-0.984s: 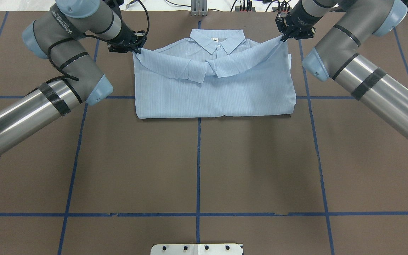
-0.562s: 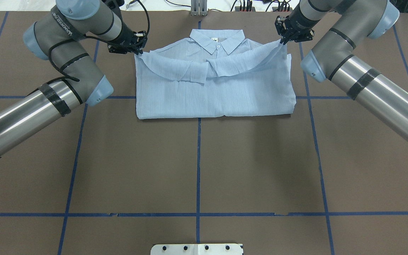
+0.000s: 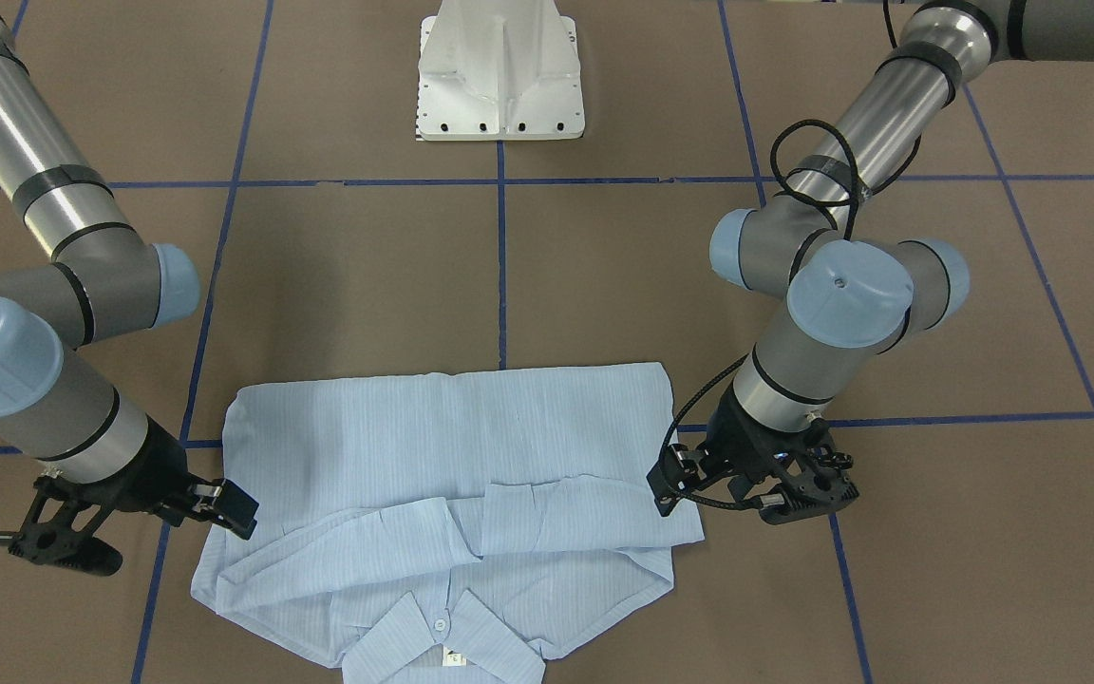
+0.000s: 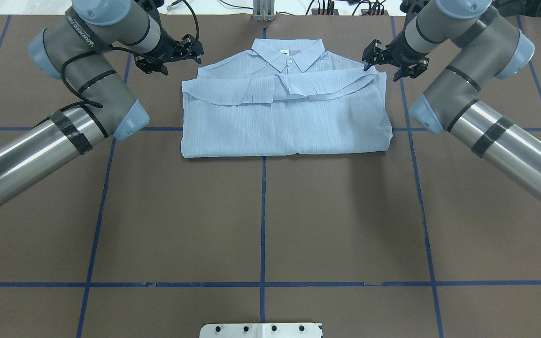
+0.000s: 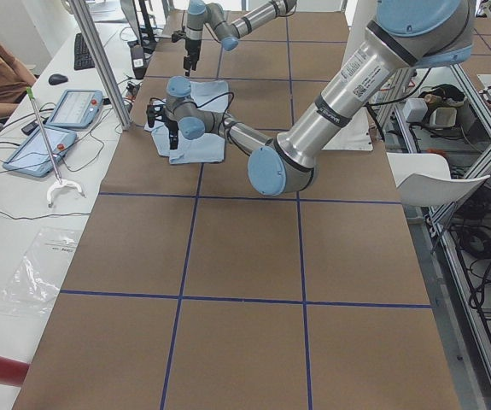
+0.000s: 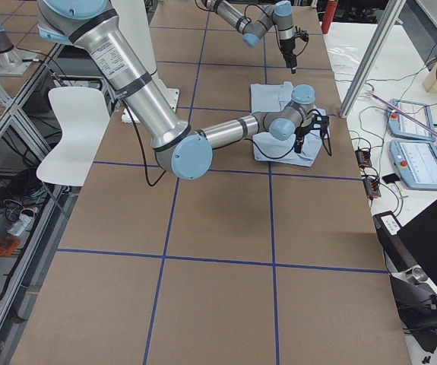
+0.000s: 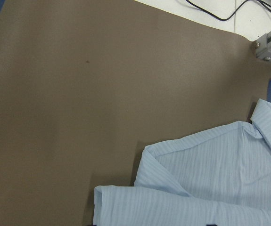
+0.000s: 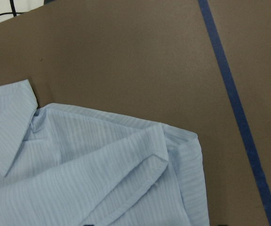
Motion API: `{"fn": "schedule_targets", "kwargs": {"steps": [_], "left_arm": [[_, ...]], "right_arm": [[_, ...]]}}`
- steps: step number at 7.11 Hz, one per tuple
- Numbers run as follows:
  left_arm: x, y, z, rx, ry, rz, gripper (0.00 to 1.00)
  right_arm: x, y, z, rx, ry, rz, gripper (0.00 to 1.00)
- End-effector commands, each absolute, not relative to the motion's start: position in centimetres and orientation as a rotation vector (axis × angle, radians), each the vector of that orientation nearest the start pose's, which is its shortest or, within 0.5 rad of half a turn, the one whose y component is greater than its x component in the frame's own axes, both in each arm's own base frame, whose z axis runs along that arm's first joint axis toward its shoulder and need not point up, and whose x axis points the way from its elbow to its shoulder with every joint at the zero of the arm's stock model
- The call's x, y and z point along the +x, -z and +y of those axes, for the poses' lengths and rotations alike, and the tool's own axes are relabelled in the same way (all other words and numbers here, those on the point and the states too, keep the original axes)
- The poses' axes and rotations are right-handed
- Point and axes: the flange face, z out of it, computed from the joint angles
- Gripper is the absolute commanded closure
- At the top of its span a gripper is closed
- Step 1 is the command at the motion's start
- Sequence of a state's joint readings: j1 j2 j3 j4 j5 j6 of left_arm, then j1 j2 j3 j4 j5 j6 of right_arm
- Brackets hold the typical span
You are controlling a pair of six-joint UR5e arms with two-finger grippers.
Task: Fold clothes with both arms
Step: 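Raise the left gripper while the right gripper moves to the shirt's side edge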
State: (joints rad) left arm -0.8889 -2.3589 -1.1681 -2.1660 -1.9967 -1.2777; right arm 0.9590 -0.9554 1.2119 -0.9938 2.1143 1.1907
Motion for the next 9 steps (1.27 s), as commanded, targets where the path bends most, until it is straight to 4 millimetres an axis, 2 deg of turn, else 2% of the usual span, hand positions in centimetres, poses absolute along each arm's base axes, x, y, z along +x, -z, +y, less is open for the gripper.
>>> {"fn": "schedule_targets", "kwargs": {"steps": [1,2,3,4,5,6,7,8,9], "left_arm": [[42.6,-27.4,-67.2,0.216,0.338,1.034,0.00],[42.6,-27.3,-67.2,0.214,0.344,1.038,0.00],[42.2,-27.7,-66.6,0.212,0.351,1.044,0.00],[41.9,-28.0,-66.2,0.213,0.350,1.045,0.00],[41.8,-27.9,-66.0,0.215,0.349,1.049,0.00],[41.8,-28.1,-66.0,0.214,0.350,1.047,0.00],[41.8,-28.1,-66.0,0.213,0.351,1.047,0.00],[41.8,-28.3,-66.0,0.212,0.352,1.046,0.00],[41.7,-28.2,-66.0,0.214,0.352,1.046,0.00]], "right_arm": [[-37.4,-41.7,-59.7,0.098,-0.240,-0.988,0.00],[-37.1,-43.3,-57.2,0.082,-0.230,-0.978,0.00],[-37.3,-44.1,-56.4,0.068,-0.224,-0.972,0.00],[-38.2,-45.1,-54.8,0.051,-0.205,-0.961,0.00],[-39.0,-45.1,-54.2,0.044,-0.192,-0.961,0.03],[-39.0,-45.1,-54.2,0.040,-0.190,-0.963,0.37],[-39.1,-44.8,-54.2,0.039,-0.184,-0.969,0.79],[-38.9,-44.3,-54.1,0.042,-0.182,-0.977,1.00],[-39.0,-44.1,-53.9,0.026,-0.171,-0.988,1.00]]}}
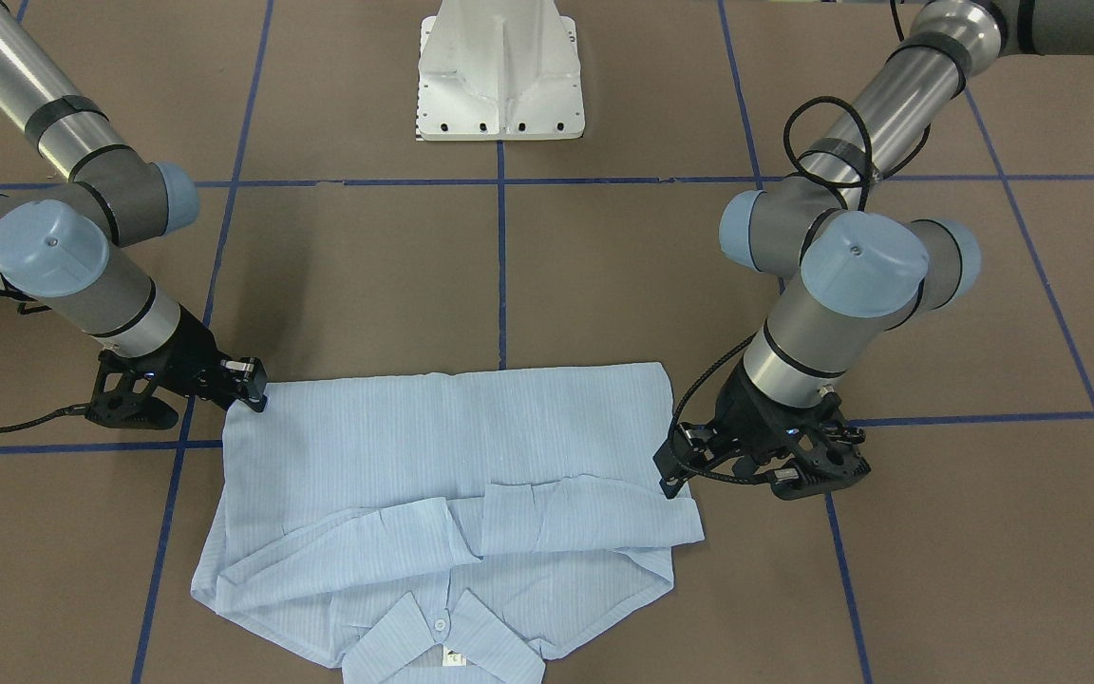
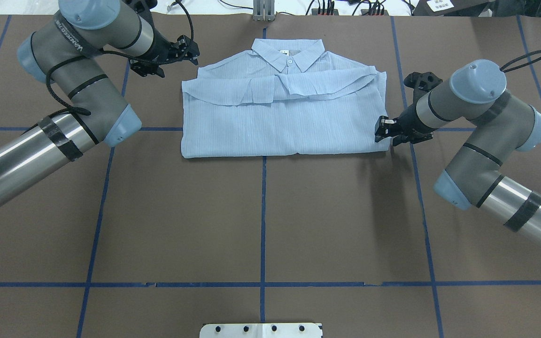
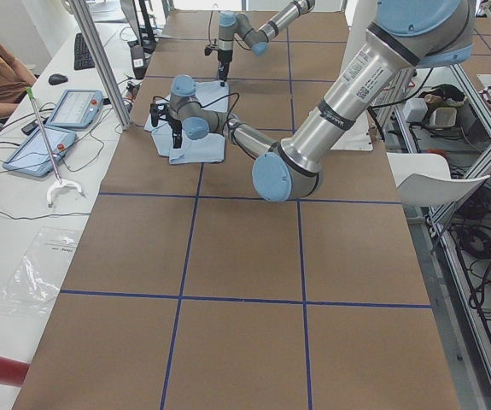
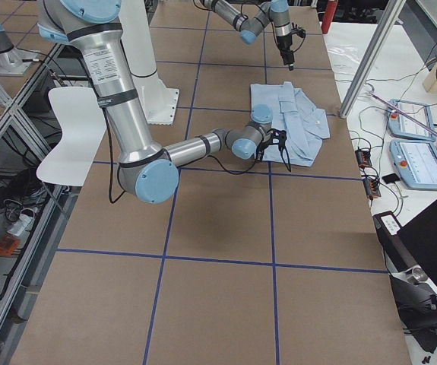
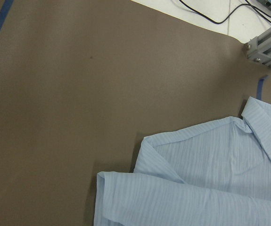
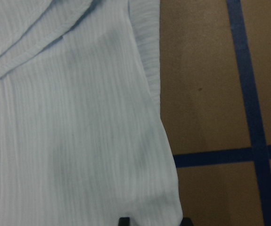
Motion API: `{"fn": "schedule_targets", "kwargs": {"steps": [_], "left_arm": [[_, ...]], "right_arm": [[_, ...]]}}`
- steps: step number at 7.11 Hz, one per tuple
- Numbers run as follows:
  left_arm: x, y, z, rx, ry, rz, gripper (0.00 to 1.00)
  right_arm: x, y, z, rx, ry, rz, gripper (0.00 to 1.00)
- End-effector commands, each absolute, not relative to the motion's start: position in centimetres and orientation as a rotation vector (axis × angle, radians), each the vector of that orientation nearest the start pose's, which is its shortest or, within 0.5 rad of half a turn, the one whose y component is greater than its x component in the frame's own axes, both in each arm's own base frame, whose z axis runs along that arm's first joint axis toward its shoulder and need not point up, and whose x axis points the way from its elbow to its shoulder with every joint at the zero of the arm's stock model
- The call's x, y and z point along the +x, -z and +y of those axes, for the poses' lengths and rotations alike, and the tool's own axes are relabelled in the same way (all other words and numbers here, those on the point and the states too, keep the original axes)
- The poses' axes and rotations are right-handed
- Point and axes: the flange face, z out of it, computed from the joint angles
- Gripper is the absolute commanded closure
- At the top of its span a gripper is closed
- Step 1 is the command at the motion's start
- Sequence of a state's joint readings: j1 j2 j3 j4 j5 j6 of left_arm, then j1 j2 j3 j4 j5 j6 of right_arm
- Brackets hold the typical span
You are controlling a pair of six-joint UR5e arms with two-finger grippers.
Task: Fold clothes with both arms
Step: 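Grasp the folded shirt's side edge with the right gripper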
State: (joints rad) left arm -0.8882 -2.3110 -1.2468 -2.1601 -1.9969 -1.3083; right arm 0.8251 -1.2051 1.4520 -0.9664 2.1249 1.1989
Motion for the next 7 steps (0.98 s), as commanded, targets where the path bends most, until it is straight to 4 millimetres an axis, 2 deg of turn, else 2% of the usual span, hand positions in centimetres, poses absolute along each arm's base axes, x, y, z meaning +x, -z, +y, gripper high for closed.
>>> {"fn": "schedule_targets", "kwargs": {"steps": [1,2,3,4,5,6,7], "left_arm": [[41.7,-28.2,-66.0,0.216,0.351,1.049,0.00],[41.7,-28.2,-66.0,0.211,0.360,1.051,0.01],[41.7,-28.1,-65.9,0.209,0.365,1.053,0.01],[41.6,-28.1,-65.6,0.204,0.376,1.060,0.01],[40.7,-28.3,-64.4,0.200,0.388,1.074,0.01],[40.1,-27.7,-63.4,0.192,0.411,1.093,0.01],[40.2,-27.2,-63.0,0.182,0.429,1.106,0.01]], "right_arm": [[-38.1,-43.9,-54.3,-0.006,-0.166,-1.009,1.00],[-37.5,-44.0,-54.3,-0.017,-0.166,-1.019,1.00],[-36.0,-44.5,-53.0,-0.014,-0.169,-1.022,1.00],[-33.4,-44.9,-49.7,-0.006,-0.162,-1.030,1.00],[-30.8,-45.6,-44.5,-0.018,-0.136,-1.032,1.00],[-28.7,-45.3,-38.5,-0.042,-0.089,-1.036,1.00],[-28.4,-44.2,-33.6,-0.096,-0.047,-1.045,1.00]]}}
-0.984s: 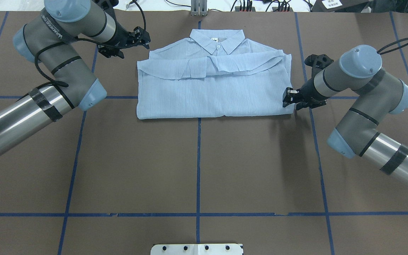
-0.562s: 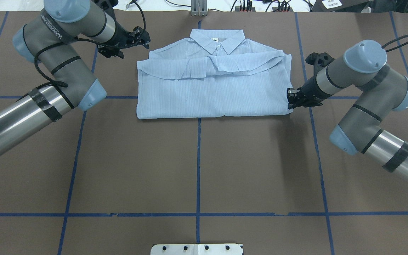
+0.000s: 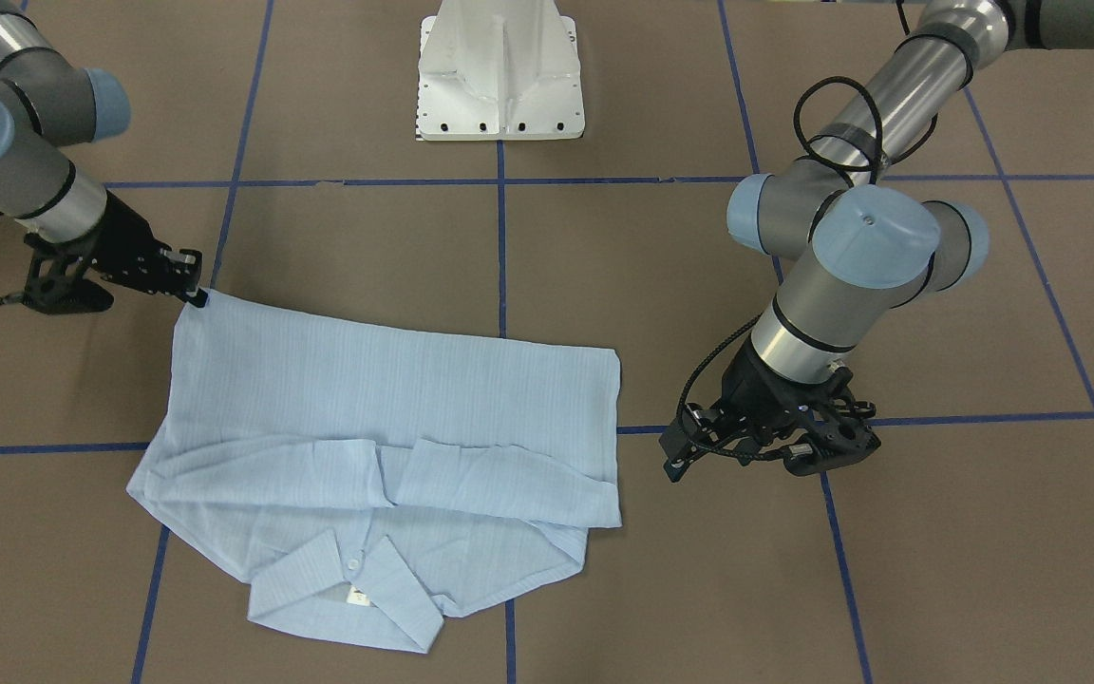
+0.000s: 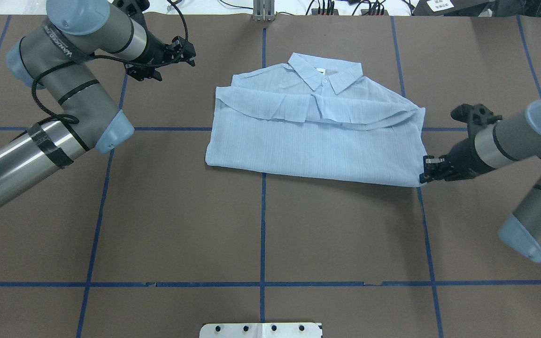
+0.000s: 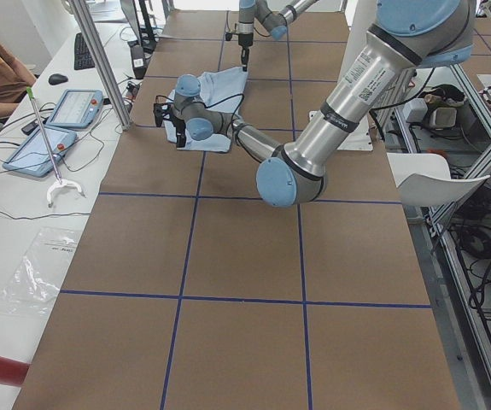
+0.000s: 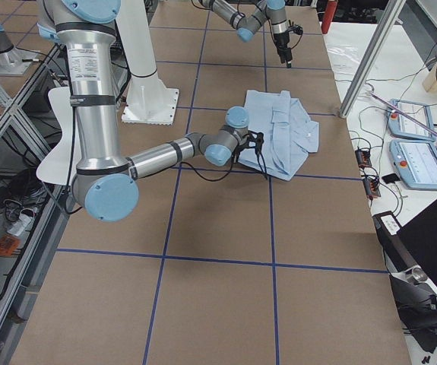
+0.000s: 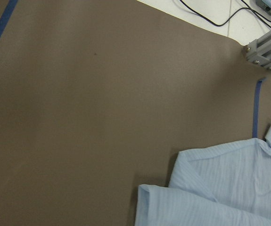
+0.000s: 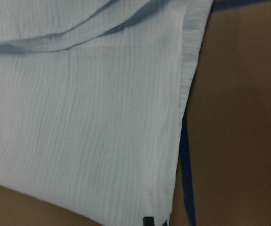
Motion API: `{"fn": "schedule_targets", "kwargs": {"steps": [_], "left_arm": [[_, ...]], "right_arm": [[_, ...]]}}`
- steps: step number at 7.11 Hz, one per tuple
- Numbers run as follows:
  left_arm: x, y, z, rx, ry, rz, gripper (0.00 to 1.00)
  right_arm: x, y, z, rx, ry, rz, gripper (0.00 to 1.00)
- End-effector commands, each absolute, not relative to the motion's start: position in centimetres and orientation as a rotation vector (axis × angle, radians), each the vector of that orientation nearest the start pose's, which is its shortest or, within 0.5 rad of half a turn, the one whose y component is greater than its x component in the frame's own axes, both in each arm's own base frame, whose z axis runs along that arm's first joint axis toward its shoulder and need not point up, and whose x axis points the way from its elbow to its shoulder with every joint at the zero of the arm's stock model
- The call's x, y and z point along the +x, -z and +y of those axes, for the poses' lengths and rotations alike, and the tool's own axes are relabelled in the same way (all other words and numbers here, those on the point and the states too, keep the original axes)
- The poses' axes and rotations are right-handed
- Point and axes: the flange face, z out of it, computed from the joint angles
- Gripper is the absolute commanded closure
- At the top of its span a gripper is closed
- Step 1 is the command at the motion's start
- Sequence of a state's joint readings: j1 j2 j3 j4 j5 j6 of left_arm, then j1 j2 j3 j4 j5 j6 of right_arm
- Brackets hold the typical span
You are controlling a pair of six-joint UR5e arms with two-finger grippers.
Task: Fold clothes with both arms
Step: 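Drag the folded shirt toward the robot with the right gripper, rotating it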
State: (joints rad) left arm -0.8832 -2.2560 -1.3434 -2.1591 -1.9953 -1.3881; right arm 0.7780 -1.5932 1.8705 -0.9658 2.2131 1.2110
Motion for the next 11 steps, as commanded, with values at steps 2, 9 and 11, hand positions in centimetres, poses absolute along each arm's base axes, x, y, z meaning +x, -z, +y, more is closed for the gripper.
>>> {"fn": "schedule_targets", "kwargs": {"steps": [2,9,11], "left_arm": [[41.2,-27.0,-62.1,0.179,0.418,1.109,0.01],[46.6,-23.8,-56.5,0.133,0.313,1.173,0.01],[51.5,-21.9,-50.8,0.006,0.336,1.199,0.01]], "right_arm": [[-30.1,-40.5,-23.0,-0.217,0.164,-1.069,1.00],[-36.2,-32.7,-23.9,-0.060,0.116,-1.204,0.00],[-31.4,-31.2,-30.6,0.071,-0.040,-1.236,0.00]]}}
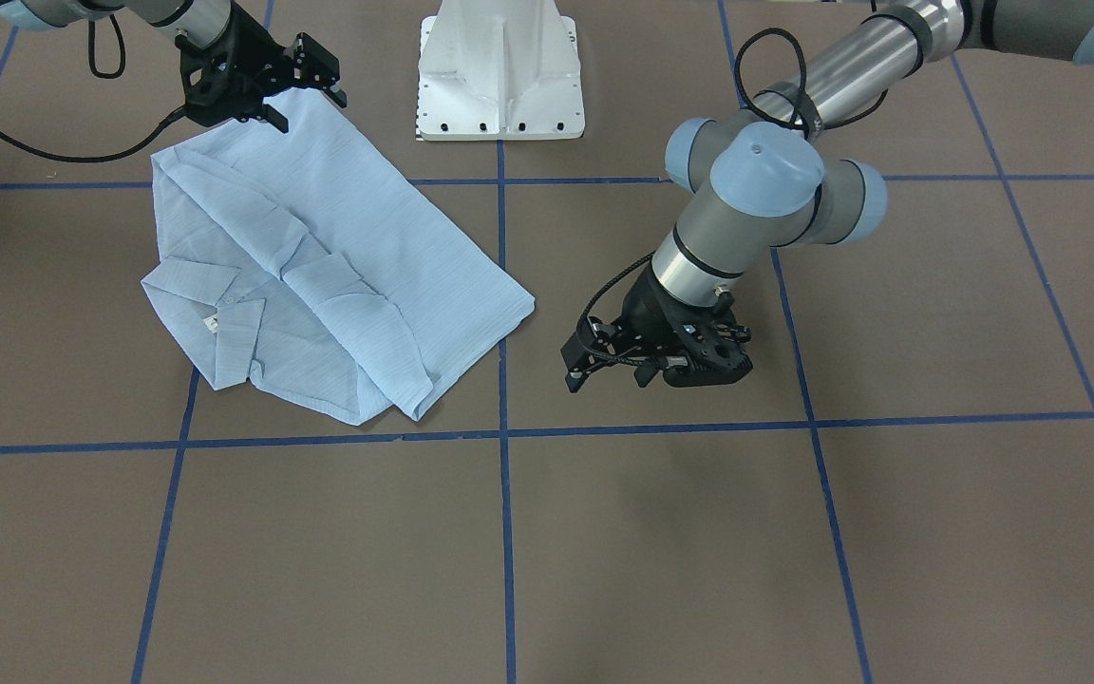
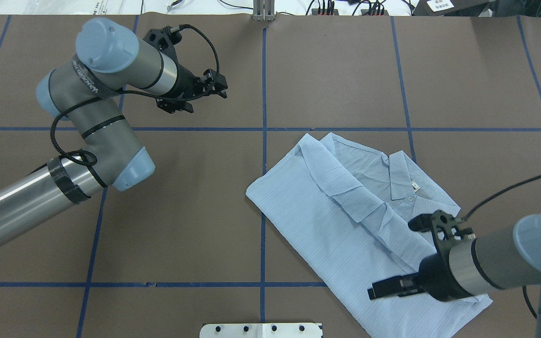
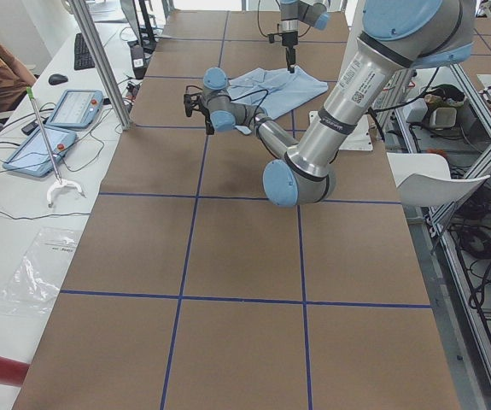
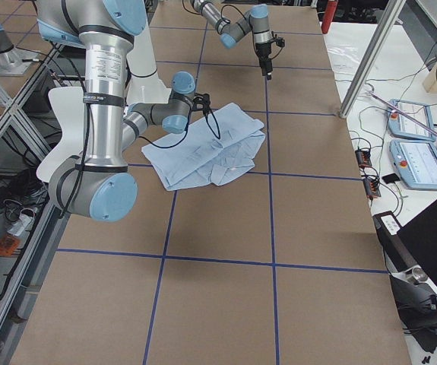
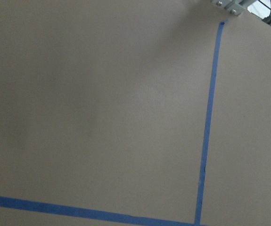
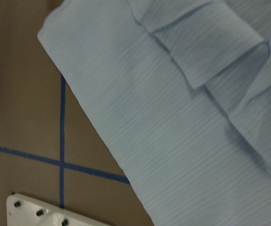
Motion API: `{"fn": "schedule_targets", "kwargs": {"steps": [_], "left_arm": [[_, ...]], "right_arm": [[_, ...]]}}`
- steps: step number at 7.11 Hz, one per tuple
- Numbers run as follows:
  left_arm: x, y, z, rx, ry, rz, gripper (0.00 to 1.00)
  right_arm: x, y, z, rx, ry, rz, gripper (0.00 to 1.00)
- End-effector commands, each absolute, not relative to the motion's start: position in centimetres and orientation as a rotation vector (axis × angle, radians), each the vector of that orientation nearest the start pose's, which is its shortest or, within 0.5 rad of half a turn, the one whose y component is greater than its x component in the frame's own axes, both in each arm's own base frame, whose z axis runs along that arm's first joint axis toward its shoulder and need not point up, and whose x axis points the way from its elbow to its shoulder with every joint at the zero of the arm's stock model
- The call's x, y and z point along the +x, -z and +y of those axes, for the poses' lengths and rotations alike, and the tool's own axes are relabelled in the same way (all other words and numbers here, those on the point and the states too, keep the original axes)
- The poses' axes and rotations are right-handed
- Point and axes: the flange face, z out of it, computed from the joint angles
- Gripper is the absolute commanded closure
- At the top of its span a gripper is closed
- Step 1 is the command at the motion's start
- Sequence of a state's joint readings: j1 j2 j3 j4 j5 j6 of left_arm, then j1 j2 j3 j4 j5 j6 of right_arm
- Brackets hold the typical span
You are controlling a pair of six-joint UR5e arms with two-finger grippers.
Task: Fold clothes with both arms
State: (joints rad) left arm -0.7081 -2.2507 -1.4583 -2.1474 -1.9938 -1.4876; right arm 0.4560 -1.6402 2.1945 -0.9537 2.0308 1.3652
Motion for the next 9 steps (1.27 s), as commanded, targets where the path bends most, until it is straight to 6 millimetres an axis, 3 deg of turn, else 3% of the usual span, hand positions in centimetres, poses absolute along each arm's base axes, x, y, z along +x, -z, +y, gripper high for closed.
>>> {"fn": "schedule_targets", "kwargs": {"steps": [1,3,5,9], "left_arm": [[54.4,-21.6,-47.7,-0.060,0.355,1.201,0.03],[58.8,-21.5,-43.4,-0.118,0.395,1.168,0.07],[60.9,-22.2,-40.8,-0.143,0.388,1.136,0.13],[61.1,-22.3,-40.8,-0.148,0.393,1.115,0.30]], "right_arm": [[-29.1,-31.2,-32.6,0.112,-0.096,-1.236,0.00],[-27.2,-31.2,-34.3,0.145,-0.146,-1.234,0.00],[-26.9,-31.0,-34.5,0.152,-0.151,-1.236,0.00],[-26.8,-31.1,-34.5,0.153,-0.154,-1.234,0.00]]}}
